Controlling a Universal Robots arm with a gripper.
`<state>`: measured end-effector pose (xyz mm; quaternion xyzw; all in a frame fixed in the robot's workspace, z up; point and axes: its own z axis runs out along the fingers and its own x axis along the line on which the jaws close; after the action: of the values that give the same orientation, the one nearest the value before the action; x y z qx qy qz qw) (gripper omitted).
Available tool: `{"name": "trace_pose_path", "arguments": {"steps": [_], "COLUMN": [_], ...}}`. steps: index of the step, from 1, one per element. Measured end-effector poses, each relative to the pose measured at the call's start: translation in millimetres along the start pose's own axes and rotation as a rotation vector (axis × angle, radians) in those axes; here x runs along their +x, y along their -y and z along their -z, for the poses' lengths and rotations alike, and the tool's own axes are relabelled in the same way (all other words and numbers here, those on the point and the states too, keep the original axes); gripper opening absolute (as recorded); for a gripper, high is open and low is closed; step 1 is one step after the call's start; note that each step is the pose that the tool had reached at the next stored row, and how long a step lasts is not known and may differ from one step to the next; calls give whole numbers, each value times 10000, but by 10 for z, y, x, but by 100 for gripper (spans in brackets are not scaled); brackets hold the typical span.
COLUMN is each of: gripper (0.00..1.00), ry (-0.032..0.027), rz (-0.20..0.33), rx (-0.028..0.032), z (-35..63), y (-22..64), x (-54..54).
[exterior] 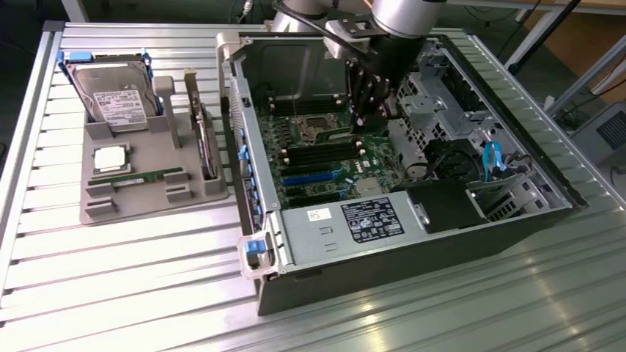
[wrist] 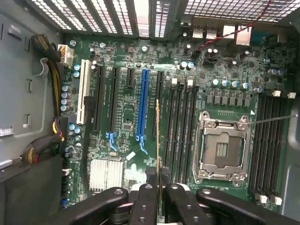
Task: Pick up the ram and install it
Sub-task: 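Insert the ram into the slot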
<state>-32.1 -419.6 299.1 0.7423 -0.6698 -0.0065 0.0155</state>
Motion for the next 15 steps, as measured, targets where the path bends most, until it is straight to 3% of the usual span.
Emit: {"name": "trace_pose_path", "arguments": {"steps": [4, 6, 7, 8, 10, 15], "gripper": [13, 13, 13, 13, 13, 13], "ry": [6, 8, -14, -14, -1, -4], "rz": [-64, -533, -530, -532, -1073, -1076], "rx": [3, -6, -8, -7, -14, -15], "z": [-17, -51, -75, -113, -228, -382], "y": [1, 1, 2, -19, -49, -114], "x": [-1, -1, -1, -4, -9, -66]}}
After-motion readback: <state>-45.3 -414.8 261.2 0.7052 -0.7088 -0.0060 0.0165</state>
